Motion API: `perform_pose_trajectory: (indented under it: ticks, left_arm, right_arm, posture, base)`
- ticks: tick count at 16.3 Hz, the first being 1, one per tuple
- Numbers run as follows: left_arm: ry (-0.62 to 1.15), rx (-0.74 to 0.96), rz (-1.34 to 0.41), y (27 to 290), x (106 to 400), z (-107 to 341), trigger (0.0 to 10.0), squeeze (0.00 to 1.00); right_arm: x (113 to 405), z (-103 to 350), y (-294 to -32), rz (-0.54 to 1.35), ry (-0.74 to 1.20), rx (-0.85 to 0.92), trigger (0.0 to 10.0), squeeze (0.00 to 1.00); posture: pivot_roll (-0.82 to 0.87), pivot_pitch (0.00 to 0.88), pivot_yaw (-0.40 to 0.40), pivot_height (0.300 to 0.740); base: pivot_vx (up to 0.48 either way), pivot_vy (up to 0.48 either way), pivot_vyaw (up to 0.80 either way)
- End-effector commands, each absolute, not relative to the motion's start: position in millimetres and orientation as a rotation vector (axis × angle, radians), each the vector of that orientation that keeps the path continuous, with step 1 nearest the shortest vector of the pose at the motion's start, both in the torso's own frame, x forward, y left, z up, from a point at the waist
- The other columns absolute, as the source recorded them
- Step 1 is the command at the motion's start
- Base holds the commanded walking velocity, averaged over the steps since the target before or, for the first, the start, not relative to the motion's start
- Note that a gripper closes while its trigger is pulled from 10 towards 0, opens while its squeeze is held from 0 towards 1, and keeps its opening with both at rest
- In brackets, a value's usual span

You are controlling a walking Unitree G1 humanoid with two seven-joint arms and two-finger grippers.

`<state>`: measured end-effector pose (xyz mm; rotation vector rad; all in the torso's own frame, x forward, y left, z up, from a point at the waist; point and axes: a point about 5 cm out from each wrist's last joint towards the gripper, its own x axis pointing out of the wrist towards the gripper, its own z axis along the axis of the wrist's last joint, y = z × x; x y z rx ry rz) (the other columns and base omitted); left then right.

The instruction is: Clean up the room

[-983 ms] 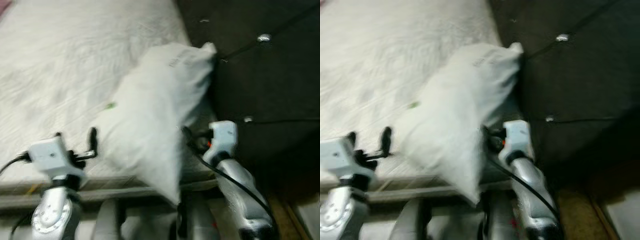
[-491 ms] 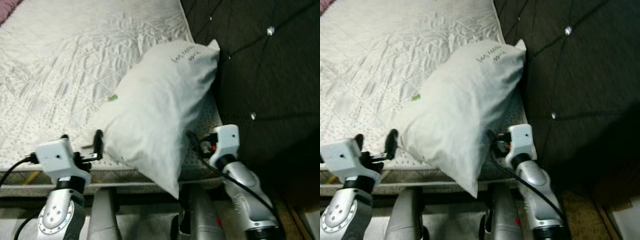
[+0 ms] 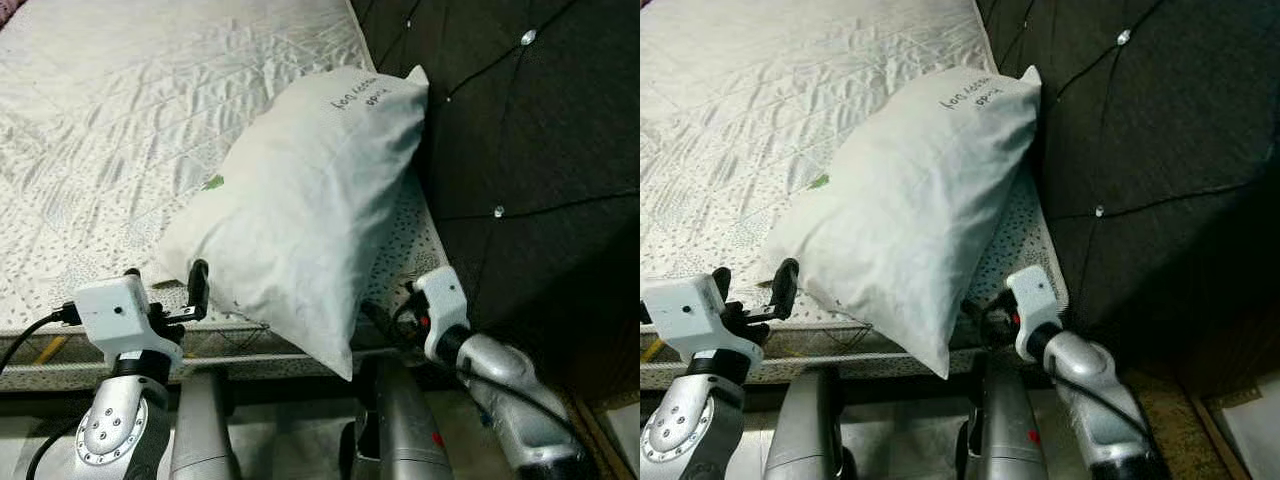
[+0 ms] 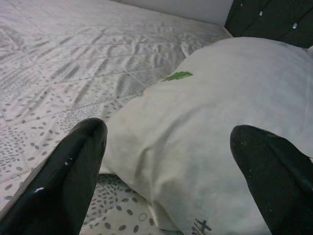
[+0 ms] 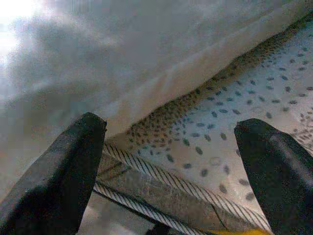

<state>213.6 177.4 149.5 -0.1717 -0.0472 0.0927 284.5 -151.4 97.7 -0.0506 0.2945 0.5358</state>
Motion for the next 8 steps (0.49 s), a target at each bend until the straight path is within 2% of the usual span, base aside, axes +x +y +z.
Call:
perform_pose_trajectory:
  ticks: [1, 3, 5, 8]
  left_arm:
    - [-0.034, -0.168, 0.097, 178.0, 211.9, 148.3, 10.0, 0.0]
    - [-0.033, -0.171, 0.092, 176.9, 213.1, 148.9, 10.0, 0.0]
    - [-0.031, -0.172, 0.092, 178.0, 213.4, 148.8, 10.0, 0.0]
    - [-0.028, -0.173, 0.095, 179.1, 213.4, 148.5, 10.0, 0.0]
  right_arm:
    - [293.9, 112.6, -160.8, 0.496, 0.251, 0.053, 10.0, 0.0]
    - [301.0, 125.9, -162.2, 0.476, 0.209, 0.24, 10.0, 0.0]
    - [296.3, 132.5, -155.3, 0.546, 0.177, 0.267, 10.0, 0.0]
    - [290.0, 129.3, -146.7, 0.552, 0.188, 0.27, 10.0, 0.0]
  posture:
    - [0.08, 0.171, -0.049, 0.541]
    - [0.08, 0.171, -0.048, 0.541]
    - [0.09, 0.173, -0.045, 0.541]
    - [0.09, 0.175, -0.044, 0.541]
  base:
    - [0.0, 0.0, 0.0]
    - [0.0, 0.0, 0.0]
    - [0.0, 0.0, 0.0]
    - [0.0, 0.0, 0.72]
